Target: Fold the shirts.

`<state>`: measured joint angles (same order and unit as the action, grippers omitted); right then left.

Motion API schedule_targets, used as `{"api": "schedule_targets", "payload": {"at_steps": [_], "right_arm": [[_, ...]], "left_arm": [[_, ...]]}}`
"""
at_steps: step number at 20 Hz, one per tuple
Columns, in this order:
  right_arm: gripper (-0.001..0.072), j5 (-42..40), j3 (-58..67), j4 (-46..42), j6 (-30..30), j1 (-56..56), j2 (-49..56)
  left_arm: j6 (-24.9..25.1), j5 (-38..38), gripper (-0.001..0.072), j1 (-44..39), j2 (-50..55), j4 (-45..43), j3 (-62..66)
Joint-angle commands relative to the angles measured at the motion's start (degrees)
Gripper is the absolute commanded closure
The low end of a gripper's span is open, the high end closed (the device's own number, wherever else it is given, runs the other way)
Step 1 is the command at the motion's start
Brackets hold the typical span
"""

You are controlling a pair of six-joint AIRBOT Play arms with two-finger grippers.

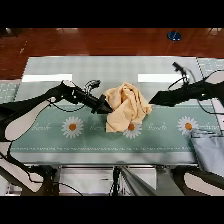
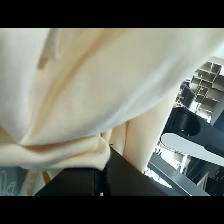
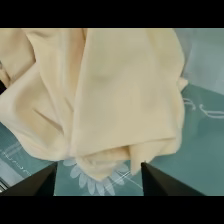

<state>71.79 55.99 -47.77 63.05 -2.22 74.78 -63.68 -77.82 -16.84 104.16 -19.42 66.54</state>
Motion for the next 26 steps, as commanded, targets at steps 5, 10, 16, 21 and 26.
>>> {"api": "schedule_targets", "payload": {"at_steps": [5, 10, 16, 21, 26], "right_arm": [[0.0130, -21.5, -1.5, -4.4, 3.2, 11.2, 8.3], [0.0687, -23.4, -1.3, -6.3, 3.5, 10.6, 6.4], [0.0687, -13.8, 4.9, -9.4, 2.0, 10.5, -11.7], [0.0687, -13.0, 15.9, -18.6, 8.3, 10.5, -26.9], [0.0687, -11.4, 21.9, -31.6, 16.3, 10.5, -35.6]], "left_arm": [[3.6, -2.9, 0.0684, 0.0, 0.0, 0.0, 0.0], [5.7, -3.9, 0.0685, 0.4, -0.3, 0.0, 0.0], [7.1, -3.7, 0.0689, 4.1, -12.8, 0.2, 1.8], [5.2, -2.7, 0.0689, 9.9, -33.9, 0.2, 9.7], [-0.8, 3.4, 0.0689, 17.2, -51.5, -9.8, 20.0]]}}
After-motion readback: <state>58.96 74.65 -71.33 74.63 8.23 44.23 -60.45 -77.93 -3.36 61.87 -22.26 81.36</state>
